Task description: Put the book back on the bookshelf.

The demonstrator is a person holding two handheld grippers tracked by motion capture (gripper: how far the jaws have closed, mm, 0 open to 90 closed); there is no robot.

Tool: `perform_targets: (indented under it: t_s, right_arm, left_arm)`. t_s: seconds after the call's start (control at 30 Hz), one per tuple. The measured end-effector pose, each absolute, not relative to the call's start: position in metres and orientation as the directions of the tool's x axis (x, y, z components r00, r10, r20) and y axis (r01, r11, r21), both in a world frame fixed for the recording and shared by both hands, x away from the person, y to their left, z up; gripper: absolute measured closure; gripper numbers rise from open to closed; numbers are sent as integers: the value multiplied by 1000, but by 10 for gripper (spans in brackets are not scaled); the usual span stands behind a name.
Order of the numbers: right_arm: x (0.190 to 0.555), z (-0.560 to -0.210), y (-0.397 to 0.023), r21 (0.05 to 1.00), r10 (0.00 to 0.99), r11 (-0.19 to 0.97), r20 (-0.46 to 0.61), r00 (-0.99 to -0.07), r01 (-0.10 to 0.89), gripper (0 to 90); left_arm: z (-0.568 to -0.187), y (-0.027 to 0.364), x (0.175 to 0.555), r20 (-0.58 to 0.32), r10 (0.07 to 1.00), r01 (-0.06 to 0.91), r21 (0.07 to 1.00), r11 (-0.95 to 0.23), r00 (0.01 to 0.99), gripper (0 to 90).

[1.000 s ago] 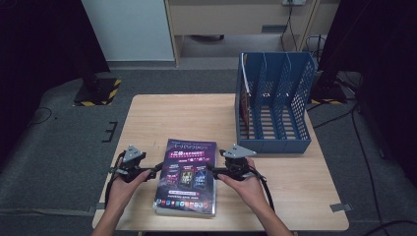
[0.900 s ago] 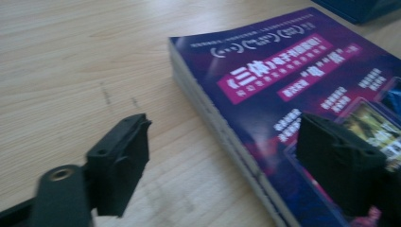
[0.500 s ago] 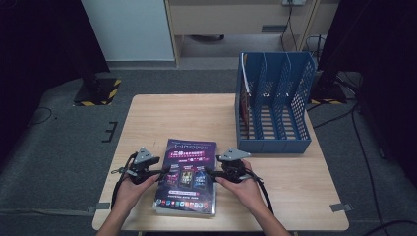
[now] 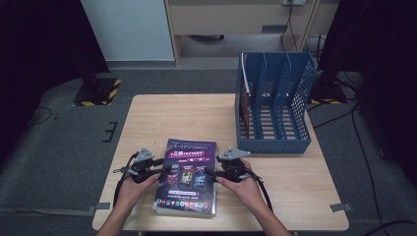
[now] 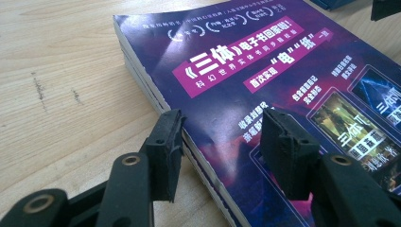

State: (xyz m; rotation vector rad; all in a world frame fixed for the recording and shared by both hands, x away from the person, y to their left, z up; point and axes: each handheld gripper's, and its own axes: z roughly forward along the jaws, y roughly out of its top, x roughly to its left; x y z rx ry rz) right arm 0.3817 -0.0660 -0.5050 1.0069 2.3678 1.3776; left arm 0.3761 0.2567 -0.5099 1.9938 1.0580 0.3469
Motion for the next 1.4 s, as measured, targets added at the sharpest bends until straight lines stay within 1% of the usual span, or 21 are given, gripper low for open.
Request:
perform_targets:
  t_s: [0.13,0.43,0.7,0.93,1.07,1.23,1.3,1.4]
  right_arm:
    - [382,-506,-66,826,656,330,147,-740,456,301]
    - [384,-510,-67,807,668,329,169,-725,491,250]
    - [392,-516,-77,774,688,301,228,-688,558,201]
    - [398,-523,-77,747,679,301,269,-683,593,168]
    - [400,-526,-76,742,666,297,290,-687,601,166]
    - [405,-532,-76,719,642,259,371,-671,645,173]
    - [404,-532,-74,718,631,254,385,-674,648,196]
    - [404,-529,-73,720,635,262,373,-677,642,206]
  left_arm:
    - [-510,257,376,-137,781,554,779,-295,609,495]
    - [-510,246,375,-110,762,531,780,-332,638,499]
    - [-511,242,374,-107,763,529,780,-333,638,492]
    - [-512,243,374,-111,764,529,783,-327,636,489]
    - [-512,243,374,-110,764,529,783,-327,635,489]
    - [-512,243,374,-111,764,529,784,-326,636,488]
    - [-512,243,374,-110,762,528,783,-328,638,488]
    - [-512,244,375,-118,761,531,784,-323,638,487]
